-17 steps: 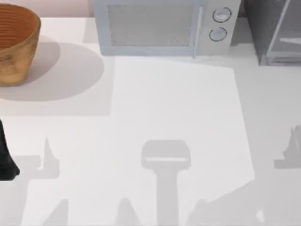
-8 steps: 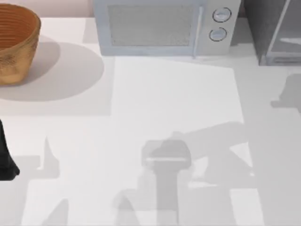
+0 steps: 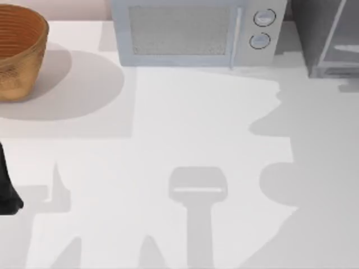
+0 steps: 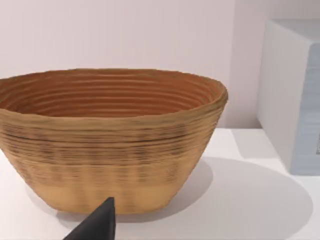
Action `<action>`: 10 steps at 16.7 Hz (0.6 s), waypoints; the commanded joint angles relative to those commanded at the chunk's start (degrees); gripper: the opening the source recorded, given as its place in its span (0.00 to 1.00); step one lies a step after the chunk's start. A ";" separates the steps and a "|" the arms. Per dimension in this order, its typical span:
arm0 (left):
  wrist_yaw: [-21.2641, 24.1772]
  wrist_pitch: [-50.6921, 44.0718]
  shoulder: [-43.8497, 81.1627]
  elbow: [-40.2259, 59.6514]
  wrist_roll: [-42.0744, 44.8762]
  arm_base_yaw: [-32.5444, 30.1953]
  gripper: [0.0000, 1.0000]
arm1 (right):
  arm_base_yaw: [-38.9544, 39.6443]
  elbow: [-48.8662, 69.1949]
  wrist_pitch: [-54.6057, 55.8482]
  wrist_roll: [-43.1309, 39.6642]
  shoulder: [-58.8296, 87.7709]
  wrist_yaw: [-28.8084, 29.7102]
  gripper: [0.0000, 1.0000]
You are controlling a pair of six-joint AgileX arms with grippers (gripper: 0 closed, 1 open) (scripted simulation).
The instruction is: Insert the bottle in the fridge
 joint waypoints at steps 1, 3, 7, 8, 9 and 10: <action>0.00 0.00 0.00 0.00 0.00 0.00 1.00 | -0.50 1.82 2.08 0.02 3.60 -0.47 0.01; 0.00 0.00 0.00 0.00 0.00 0.00 1.00 | -1.27 4.67 5.34 0.07 8.99 -1.21 0.01; 0.00 0.00 0.00 0.00 0.00 0.00 1.00 | -1.79 6.57 7.51 0.13 12.52 -1.67 0.01; 0.00 0.00 0.00 0.00 0.00 0.00 1.00 | -1.79 6.57 7.51 0.13 12.52 -1.67 0.01; 0.00 0.00 0.00 0.00 0.00 0.00 1.00 | -1.79 6.57 7.51 0.13 12.52 -1.67 0.01; 0.00 0.00 0.00 0.00 0.00 0.00 1.00 | -1.48 6.26 7.35 0.21 12.49 -1.63 0.01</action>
